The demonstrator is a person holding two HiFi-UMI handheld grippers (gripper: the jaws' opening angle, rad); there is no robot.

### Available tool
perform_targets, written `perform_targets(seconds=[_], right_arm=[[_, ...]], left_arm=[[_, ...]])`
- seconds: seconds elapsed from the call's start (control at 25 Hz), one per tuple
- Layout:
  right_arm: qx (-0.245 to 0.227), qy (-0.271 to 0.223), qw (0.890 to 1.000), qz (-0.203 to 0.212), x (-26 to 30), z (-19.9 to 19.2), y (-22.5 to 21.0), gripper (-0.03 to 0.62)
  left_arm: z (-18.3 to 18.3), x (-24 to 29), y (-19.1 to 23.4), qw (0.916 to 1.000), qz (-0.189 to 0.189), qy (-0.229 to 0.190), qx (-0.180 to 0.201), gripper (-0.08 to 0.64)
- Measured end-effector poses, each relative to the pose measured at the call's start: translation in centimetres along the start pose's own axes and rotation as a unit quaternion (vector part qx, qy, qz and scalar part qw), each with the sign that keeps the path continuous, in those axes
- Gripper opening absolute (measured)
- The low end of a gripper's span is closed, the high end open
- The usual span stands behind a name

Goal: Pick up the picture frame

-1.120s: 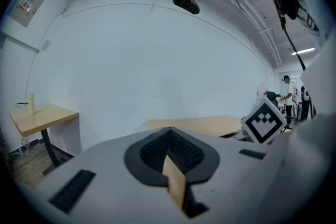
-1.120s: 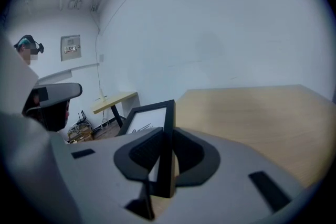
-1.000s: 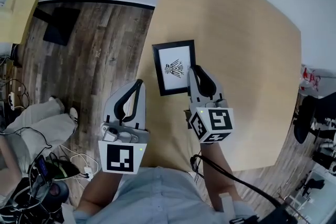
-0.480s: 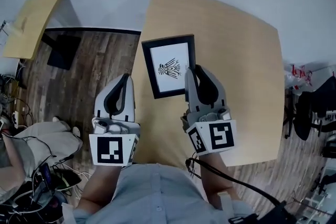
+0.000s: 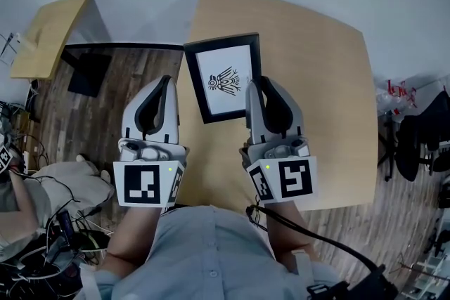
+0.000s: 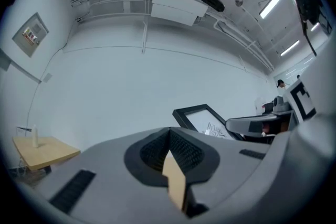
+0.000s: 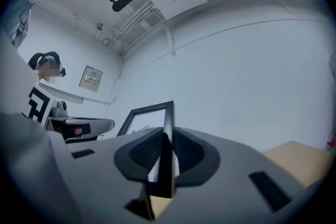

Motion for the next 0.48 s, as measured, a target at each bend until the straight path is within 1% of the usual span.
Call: perform_targets(seconds=[0.2,0.48], right_arm=[[-0.004,-0.003,1.000,0.004,-1.1,0.4,0.1,0.058],[-0.004,-0.015,1.000,0.006,-3.0,1.5,-1.2,0.058]], left_arm=[[0.6,-0.5,-0.9,1.0000,-0.002,-0.008,0.001,0.000],[1.9,-0.6,-3.2,0.9998,-0.005,-0.017,0.011,0.000]])
Point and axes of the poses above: the fingertips, and each gripper's own axes: x forward along the fingers, y to its left, z out of its top, the point moved 8 cm from there along -x, backward along the fingers, and after that the axes turned 12 degrees about x, right-handed, at the moved point
